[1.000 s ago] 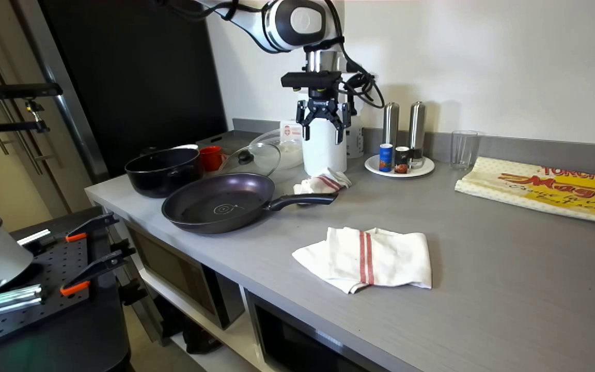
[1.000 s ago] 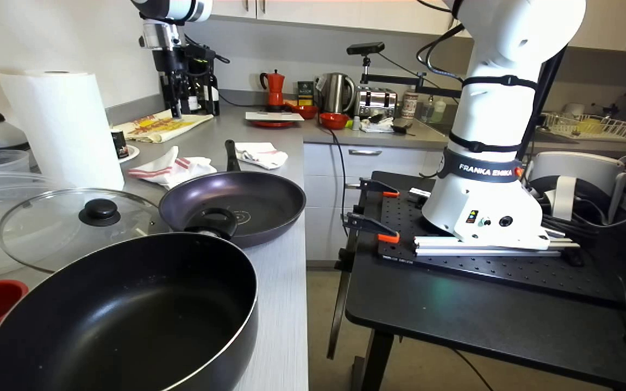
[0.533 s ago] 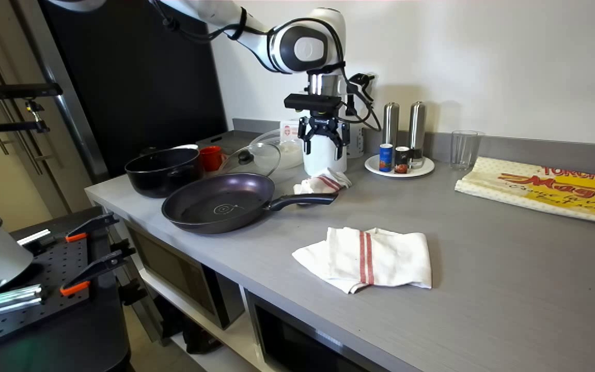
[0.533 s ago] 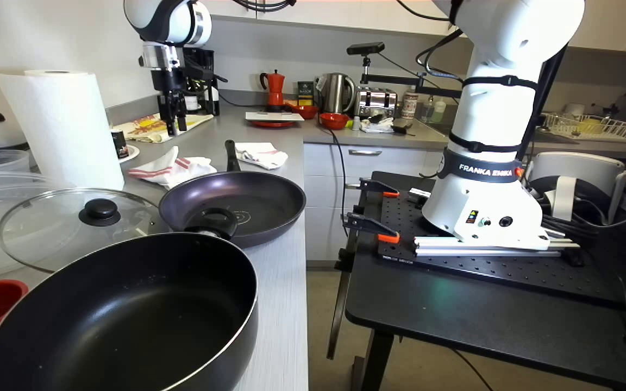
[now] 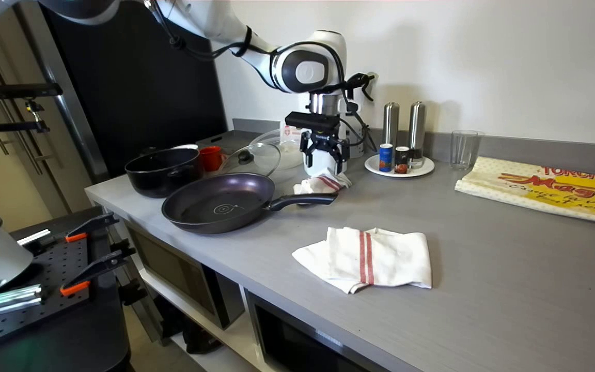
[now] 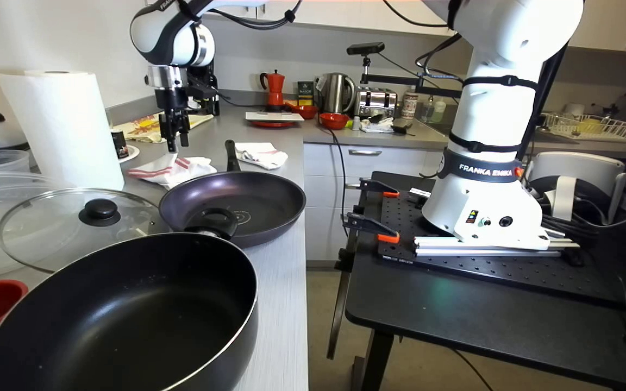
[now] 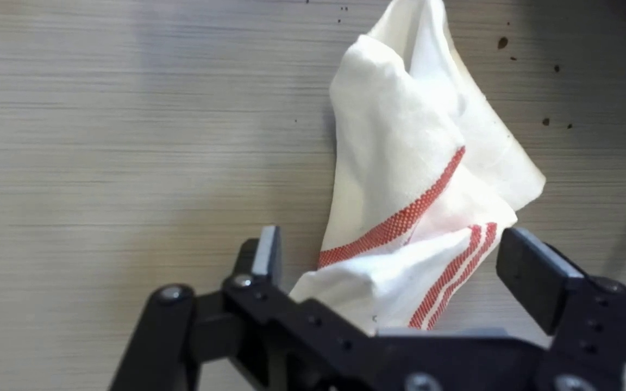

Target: Pick the cloth and wipe the pan

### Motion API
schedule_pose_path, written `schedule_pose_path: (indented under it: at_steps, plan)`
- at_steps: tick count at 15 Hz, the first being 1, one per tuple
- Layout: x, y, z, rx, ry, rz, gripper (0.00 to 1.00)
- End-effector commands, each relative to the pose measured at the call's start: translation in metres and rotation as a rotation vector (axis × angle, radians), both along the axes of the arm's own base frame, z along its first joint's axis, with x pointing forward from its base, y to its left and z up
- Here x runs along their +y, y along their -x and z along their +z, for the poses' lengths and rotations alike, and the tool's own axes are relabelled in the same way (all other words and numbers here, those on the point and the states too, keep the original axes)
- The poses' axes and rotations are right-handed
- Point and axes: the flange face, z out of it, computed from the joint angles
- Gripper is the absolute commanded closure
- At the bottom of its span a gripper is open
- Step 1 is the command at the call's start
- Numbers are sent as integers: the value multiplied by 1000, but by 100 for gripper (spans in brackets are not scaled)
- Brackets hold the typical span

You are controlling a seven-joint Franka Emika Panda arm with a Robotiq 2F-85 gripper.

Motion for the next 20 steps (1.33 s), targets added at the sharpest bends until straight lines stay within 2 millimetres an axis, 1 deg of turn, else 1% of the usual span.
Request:
schedule_pose_path:
  at_steps: [1,7,9,11,16,17,18,19,20]
  plan:
    - [3,-5,-19,-20,-17,-41,0]
    - [11,-3,-46,0,-25,-52,0]
    - [13,-2,-50,4,-29,-49,0]
    - [15,-5,-49,-5,-28,-43,0]
    - [20,-13,-40,-36,-28,-32,0]
    - [21,-14,-38,-40,-28,-32,25]
    - [21,-15,-38,-42,-30,-30,26]
    - [21,-15,-38,-41,-32,-29,32]
    - [21,-15,-38,-39,-35,-29,40]
